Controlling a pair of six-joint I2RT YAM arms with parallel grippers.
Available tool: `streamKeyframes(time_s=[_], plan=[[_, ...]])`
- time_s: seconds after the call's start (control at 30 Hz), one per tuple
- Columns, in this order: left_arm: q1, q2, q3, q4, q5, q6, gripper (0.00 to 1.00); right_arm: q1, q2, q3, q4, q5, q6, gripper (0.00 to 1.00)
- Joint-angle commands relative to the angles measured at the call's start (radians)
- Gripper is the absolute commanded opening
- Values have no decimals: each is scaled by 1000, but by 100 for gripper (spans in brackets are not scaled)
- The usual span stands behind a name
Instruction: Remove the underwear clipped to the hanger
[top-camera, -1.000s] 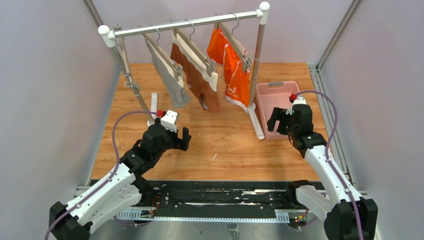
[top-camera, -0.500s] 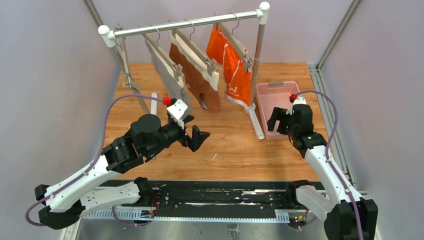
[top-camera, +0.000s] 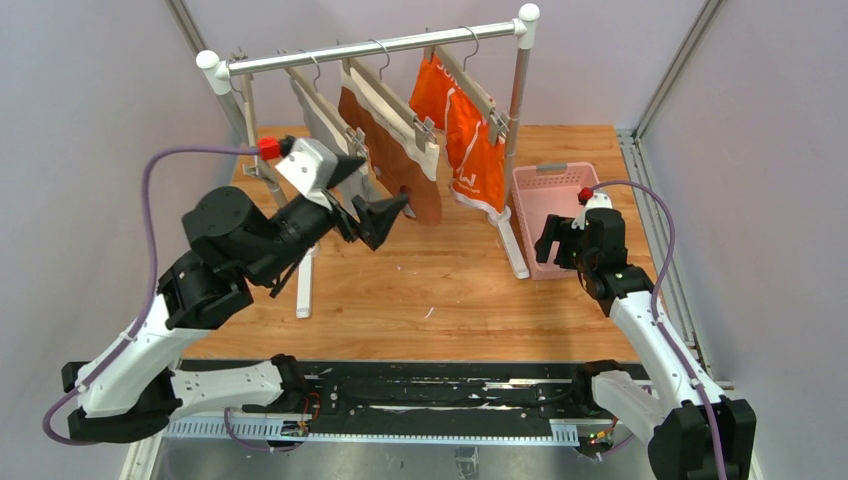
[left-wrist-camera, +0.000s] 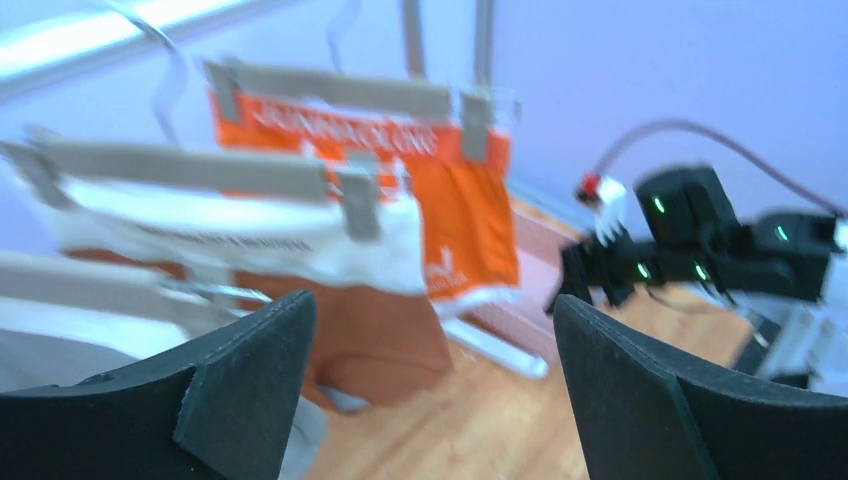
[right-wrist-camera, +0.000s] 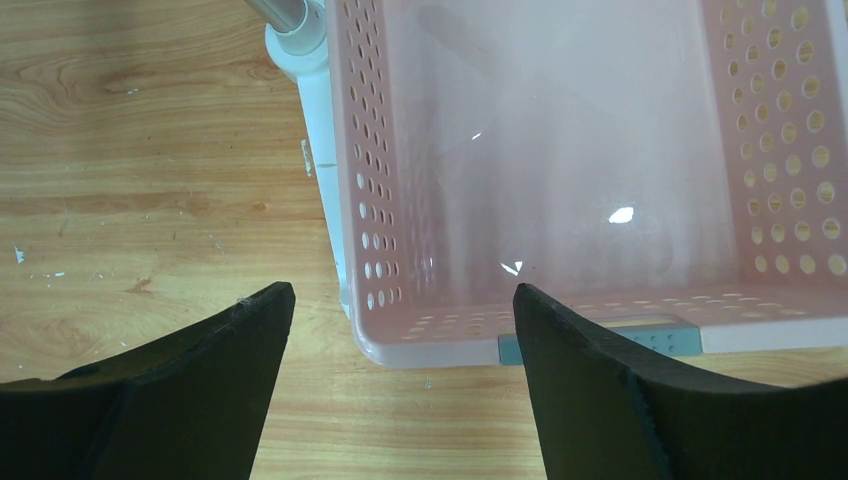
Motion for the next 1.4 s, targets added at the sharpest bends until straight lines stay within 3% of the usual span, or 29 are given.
streamKeyframes(time_s=[0.0, 0.17, 0.33, 0.53, 0.67, 1.0, 1.3, 1.37], plan=[[-10, 59, 149, 115, -189, 206, 98, -11, -14, 32, -3, -13, -14, 82], [35, 202, 345, 88, -352, 349, 98, -11, -17, 42, -17, -17, -20, 82], [357, 390, 586, -125, -73, 124, 98, -9, -12, 44, -19, -35, -11, 81], [505, 482, 627, -115, 19, -2, 98, -8, -22, 45, -31, -43, -13, 81], [520, 511, 622, -137, 13, -17, 98, -7, -21, 46, -36, -42, -15, 81], [521, 382, 470, -66, 33, -27, 100, -8, 25, 39, -15, -60, -7, 80], [521, 272, 381, -92, -15, -32, 96, -6, 21, 38, -7, -88, 9, 78], [520, 264, 361, -93, -29, -32, 90, -6, 8, 33, -13, -98, 12, 77]])
